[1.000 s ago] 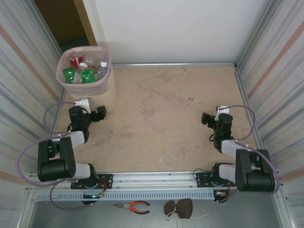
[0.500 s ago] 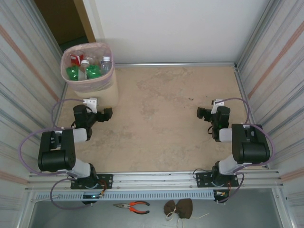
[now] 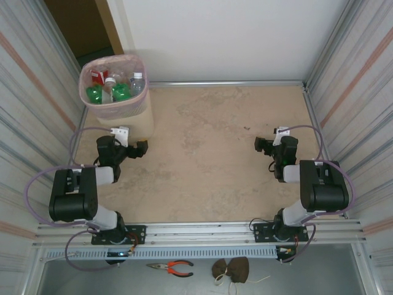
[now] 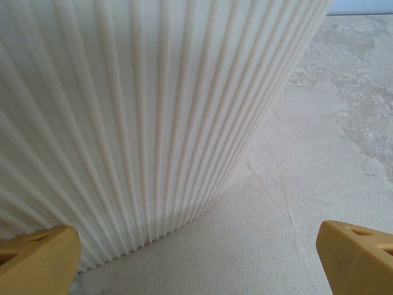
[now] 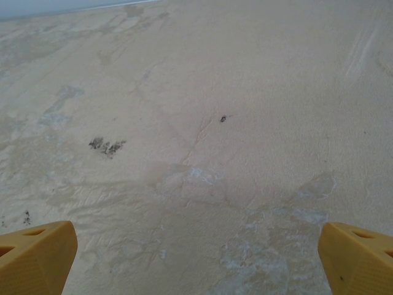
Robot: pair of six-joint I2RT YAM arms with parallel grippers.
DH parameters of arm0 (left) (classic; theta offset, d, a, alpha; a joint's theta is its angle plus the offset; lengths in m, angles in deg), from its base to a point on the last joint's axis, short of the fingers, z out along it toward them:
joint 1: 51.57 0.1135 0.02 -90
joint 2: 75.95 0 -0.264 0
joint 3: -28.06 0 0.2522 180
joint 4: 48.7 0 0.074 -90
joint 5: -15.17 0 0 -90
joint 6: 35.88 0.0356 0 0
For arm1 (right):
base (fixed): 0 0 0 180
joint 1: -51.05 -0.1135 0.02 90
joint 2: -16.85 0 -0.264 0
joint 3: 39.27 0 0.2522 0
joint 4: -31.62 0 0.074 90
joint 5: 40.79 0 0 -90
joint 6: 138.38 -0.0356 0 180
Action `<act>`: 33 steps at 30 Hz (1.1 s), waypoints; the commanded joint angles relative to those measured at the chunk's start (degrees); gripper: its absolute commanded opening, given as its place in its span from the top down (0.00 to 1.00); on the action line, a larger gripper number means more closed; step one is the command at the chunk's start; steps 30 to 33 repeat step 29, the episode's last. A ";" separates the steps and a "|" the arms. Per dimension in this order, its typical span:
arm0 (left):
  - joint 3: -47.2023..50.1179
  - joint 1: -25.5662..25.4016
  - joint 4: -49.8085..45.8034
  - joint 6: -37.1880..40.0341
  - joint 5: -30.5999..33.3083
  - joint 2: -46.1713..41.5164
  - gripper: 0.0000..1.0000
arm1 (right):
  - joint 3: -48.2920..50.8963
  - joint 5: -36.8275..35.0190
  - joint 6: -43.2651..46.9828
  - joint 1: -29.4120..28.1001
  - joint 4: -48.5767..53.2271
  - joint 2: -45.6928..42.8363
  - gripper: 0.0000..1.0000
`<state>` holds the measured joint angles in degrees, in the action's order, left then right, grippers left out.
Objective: Put the plastic bottles in the bin
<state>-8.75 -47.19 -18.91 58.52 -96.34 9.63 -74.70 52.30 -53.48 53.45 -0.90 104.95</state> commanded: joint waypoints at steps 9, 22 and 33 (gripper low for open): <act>0.27 -2.45 3.20 2.61 3.44 1.23 0.02 | -1.35 0.48 0.79 0.66 -0.42 0.27 0.01; 0.28 -3.19 3.03 1.86 7.03 0.83 0.01 | -1.50 0.43 0.76 0.60 -0.24 0.44 0.01; 0.15 -3.16 2.95 1.89 7.02 0.91 0.01 | -1.47 1.50 0.42 1.22 -0.13 0.37 0.01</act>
